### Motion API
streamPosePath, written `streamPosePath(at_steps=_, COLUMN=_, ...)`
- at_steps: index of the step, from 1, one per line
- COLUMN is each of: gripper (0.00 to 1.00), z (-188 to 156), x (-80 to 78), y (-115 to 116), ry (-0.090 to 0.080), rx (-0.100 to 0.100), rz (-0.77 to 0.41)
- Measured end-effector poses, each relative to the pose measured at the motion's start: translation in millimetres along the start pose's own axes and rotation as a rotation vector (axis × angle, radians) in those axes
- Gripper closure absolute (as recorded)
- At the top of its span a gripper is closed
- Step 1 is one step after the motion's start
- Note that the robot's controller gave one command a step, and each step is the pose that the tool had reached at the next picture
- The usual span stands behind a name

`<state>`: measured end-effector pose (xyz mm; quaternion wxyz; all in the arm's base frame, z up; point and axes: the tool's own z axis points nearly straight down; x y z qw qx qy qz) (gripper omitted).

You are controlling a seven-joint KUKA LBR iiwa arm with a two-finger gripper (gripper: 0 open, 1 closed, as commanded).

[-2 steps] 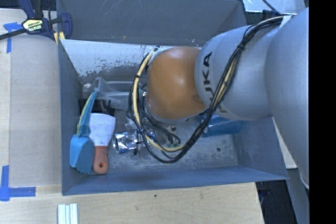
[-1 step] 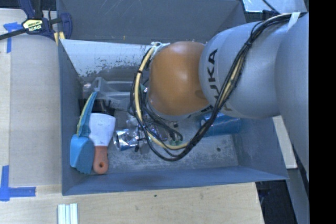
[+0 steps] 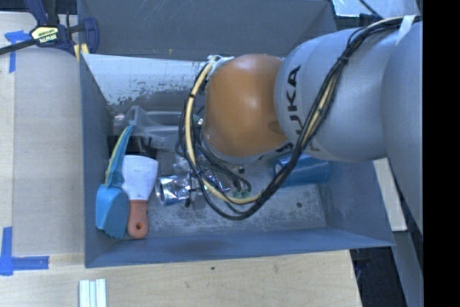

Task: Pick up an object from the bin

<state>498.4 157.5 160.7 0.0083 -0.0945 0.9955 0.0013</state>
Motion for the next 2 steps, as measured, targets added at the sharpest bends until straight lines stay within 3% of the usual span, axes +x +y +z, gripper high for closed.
streamPosePath(at_steps=2, gripper=1.00, z=-32.0, x=-0.7, y=-0.1, ry=-0.001, rx=0.000, rz=0.000)
